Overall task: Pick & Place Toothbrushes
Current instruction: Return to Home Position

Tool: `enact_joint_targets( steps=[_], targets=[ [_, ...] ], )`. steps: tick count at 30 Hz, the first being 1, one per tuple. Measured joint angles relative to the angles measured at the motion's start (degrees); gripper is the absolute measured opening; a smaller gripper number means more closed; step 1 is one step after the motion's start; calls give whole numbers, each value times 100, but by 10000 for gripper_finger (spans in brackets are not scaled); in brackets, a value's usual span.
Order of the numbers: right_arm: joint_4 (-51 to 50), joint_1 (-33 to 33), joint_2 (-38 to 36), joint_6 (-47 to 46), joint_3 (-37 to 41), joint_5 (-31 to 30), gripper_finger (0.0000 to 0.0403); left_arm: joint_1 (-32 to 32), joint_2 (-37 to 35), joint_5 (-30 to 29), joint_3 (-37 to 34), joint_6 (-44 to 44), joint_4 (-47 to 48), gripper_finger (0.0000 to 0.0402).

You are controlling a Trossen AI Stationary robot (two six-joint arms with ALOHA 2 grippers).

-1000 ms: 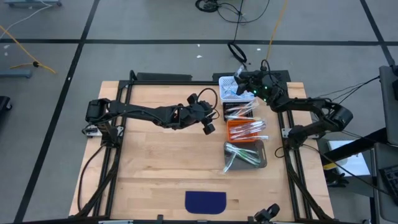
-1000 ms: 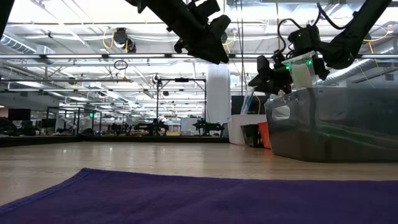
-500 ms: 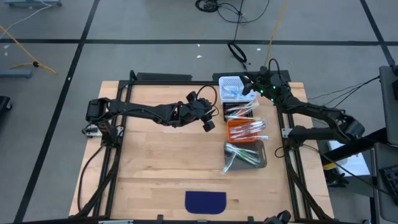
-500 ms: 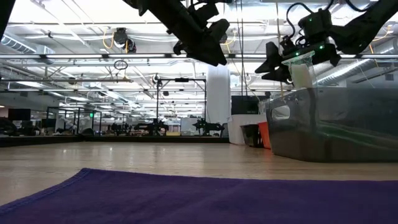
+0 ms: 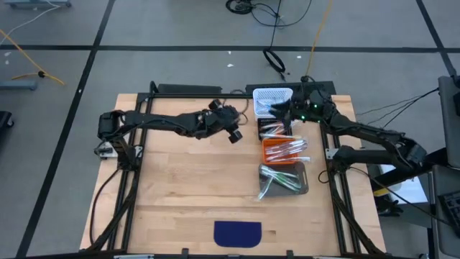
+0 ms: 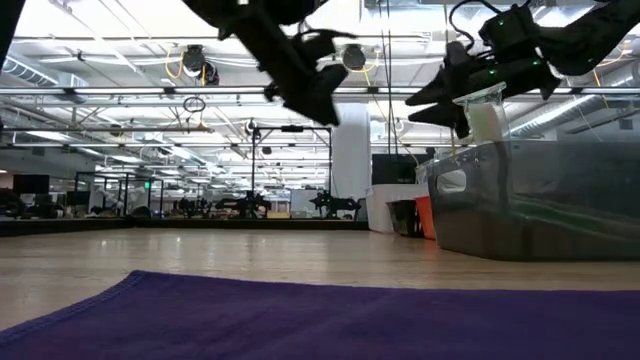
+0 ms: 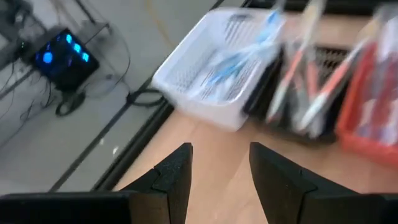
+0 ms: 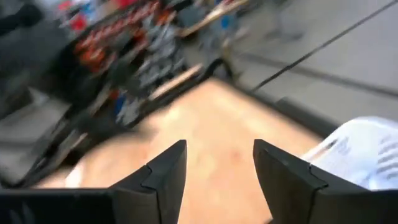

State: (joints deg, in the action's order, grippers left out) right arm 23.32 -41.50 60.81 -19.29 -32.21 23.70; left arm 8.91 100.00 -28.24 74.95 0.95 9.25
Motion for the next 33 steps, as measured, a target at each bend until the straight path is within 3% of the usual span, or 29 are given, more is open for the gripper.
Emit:
enact_joint_targets(
  steps=[2, 6, 12, 19, 24, 33],
  targets=[
    [-502, 32, -211, 258, 34, 348, 169, 189, -204, 91, -261, 70, -4, 161],
    [-984, 204, -902, 550, 519, 293, 150, 545, -912, 428, -1322, 175, -550, 161],
    [-291, 812, -2001, 257, 1638, 193, 123, 634, -2279, 1349, -3411, 162, -2372, 161],
    [1385, 1948, -2684, 310, 3030, 145, 92, -69, -3445, 828, -5072, 198, -3527, 161],
    [713, 2469, -2947, 856, 3115, 2, 70, -401, -4346, -62, -5864, 225, -3642, 161],
    [859, 3087, -3056, 1290, 3127, -219, 34, -457, -5948, 264, -7079, 971, -3355, 161]
  ],
)
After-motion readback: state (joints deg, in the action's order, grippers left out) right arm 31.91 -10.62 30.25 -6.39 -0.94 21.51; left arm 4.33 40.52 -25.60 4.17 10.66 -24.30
